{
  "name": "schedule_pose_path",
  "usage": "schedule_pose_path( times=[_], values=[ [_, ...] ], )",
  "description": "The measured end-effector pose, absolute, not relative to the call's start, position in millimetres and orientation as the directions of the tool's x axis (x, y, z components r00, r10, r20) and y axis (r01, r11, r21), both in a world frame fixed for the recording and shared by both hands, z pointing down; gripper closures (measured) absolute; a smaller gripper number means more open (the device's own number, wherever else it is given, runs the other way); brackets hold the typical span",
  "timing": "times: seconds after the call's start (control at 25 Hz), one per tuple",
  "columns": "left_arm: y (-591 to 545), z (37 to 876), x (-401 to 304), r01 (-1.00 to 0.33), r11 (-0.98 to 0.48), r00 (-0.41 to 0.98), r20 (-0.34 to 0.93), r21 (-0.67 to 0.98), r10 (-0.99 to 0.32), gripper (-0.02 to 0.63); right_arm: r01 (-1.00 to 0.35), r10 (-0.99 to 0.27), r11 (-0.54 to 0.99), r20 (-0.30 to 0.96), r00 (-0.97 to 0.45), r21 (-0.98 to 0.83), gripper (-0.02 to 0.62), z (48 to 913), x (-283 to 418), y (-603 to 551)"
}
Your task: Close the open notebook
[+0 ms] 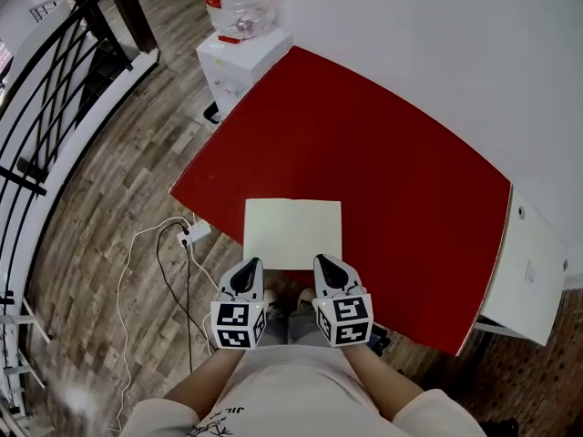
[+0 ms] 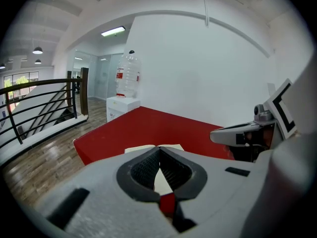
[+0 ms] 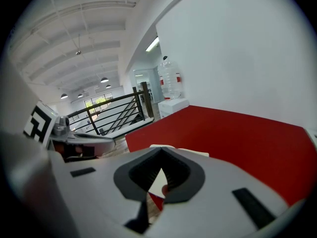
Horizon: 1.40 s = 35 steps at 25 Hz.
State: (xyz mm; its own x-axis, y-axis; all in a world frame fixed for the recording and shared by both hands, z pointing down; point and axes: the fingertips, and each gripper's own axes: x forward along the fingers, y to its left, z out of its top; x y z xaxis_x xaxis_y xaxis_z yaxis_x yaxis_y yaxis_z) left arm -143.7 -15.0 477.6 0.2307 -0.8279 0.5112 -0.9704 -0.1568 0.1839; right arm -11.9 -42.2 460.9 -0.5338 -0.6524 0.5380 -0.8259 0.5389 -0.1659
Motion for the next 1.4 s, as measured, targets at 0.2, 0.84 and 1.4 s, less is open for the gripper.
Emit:
schedule_pose_path(
  times=[0.2,0.84,1.4],
  values=[
    [-21.4,499.4,-154.9,-0.969,-0.168,0.241,0.528,0.182,-0.815,0.600,-0.825,-0.643,0.542,0.553,-0.530,-0.161,0.590,478.1,-23.5,-48.0],
    [-19.8,602.7,-185.1,-0.958,-0.148,0.274,0.641,0.244,-0.717,0.468,-0.820,-0.601,0.544,0.598,-0.529,-0.179,0.589,528.9,-41.4,-49.3],
    [-17.1,669.8,-202.7,-0.837,0.033,0.402,0.655,0.546,-0.640,0.417,-0.815,-0.564,0.544,0.632,-0.531,-0.200,0.590,549.1,-53.4,-39.8]
  ],
)
